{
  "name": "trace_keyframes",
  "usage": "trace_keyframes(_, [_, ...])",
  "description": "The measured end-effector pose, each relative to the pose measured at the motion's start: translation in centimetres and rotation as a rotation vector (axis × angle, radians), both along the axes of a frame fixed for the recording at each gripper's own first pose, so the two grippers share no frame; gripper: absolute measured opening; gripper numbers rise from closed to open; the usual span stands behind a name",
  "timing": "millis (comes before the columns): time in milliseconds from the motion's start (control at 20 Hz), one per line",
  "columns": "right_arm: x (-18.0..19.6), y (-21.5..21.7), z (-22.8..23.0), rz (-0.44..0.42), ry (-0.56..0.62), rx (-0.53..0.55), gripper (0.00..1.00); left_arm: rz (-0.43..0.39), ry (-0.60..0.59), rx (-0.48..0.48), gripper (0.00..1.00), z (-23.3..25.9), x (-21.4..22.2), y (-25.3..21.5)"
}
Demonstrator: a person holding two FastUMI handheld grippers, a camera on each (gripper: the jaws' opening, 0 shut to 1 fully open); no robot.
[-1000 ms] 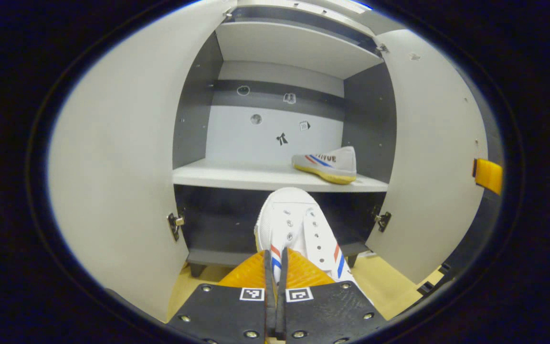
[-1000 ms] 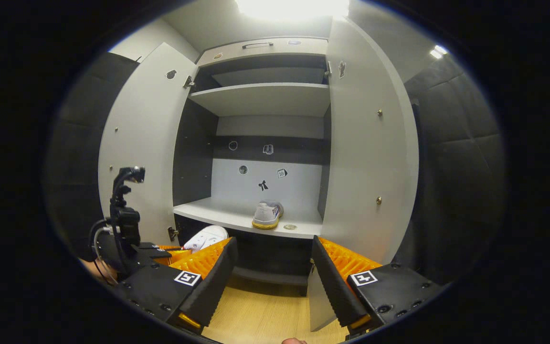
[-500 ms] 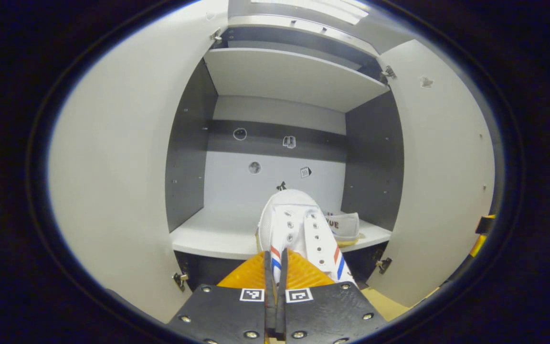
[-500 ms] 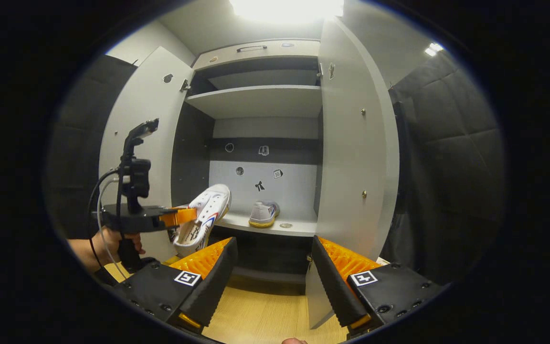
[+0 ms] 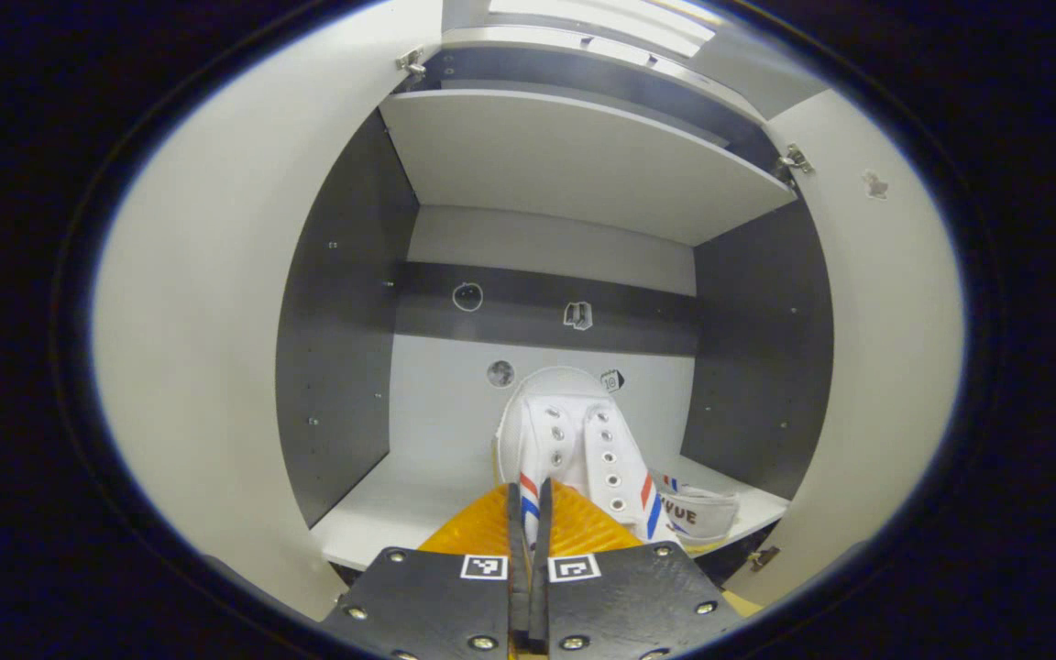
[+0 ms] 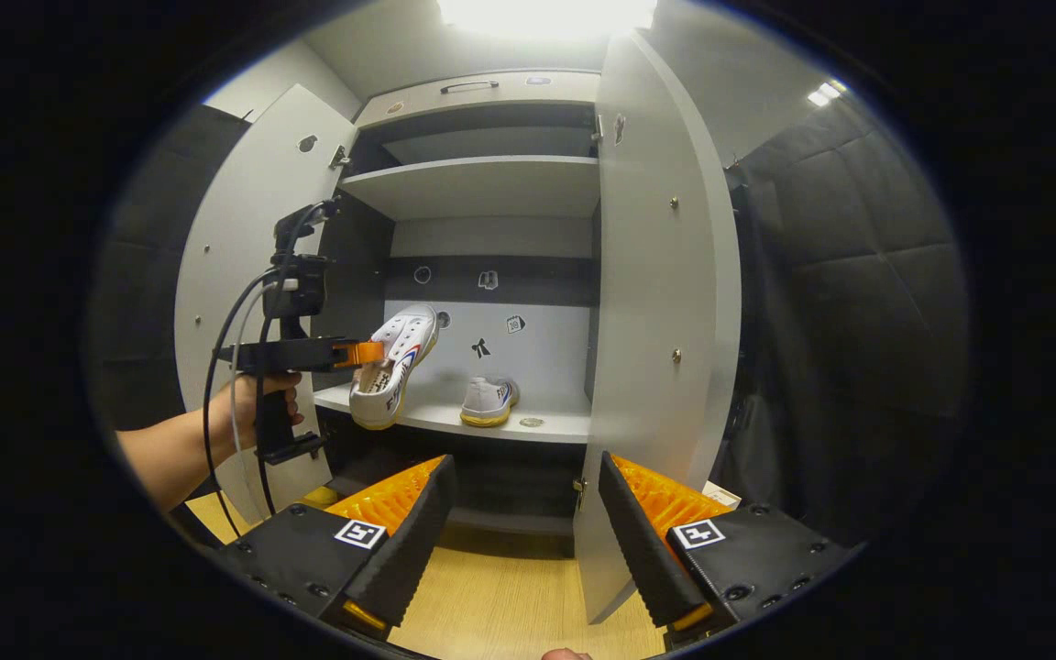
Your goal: Grab one shoe with the right hand and put it into the shoe cabinet, grab the other shoe with the left hand and put it into the shoe cabinet; then close the right door with the right hand and the left door with the left hand.
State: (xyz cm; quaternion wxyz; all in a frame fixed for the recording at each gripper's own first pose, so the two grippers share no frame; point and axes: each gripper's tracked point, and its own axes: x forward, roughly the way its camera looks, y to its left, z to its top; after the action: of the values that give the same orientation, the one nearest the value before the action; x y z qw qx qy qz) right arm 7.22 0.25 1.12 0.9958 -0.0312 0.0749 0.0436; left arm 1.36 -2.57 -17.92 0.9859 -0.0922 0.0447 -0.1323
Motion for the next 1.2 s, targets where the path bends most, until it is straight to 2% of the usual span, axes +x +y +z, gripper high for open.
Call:
trace_keyframes(450, [-0.6,0.0,-0.6,-0.033,0.016,-0.013,0.98,0.005,0.087,0.023,0.01,1.4,1.4,-0.1])
trace_keyframes(700, [-0.4,0.0,-0.8,-0.027,0.021,-0.007,0.97,0.025,0.147,0.088,0.01,0.5,2.5,-2.6])
trace_keyframes(750, [-0.5,0.1,-0.9,-0.022,0.023,-0.007,0.98,0.020,0.131,0.090,0.07,0.9,2.3,-3.3])
trace_keyframes(850, [-0.6,0.0,-0.7,-0.012,0.020,-0.010,0.98,0.083,0.020,0.130,0.28,4.0,2.3,-2.9])
trace_keyframes(900, [-0.7,0.0,-0.5,-0.007,0.015,-0.009,0.98,0.087,-0.026,0.137,0.35,5.9,1.4,-2.2])
trace_keyframes(1100, [-1.3,-0.3,0.3,0.027,-0.008,0.010,0.98,0.071,-0.110,0.145,0.34,9.7,-2.8,-2.5])
trace_keyframes(1200, [-1.7,-0.3,0.6,0.056,-0.019,0.020,0.98,0.091,-0.138,0.145,0.34,11.3,-5.9,-2.2])
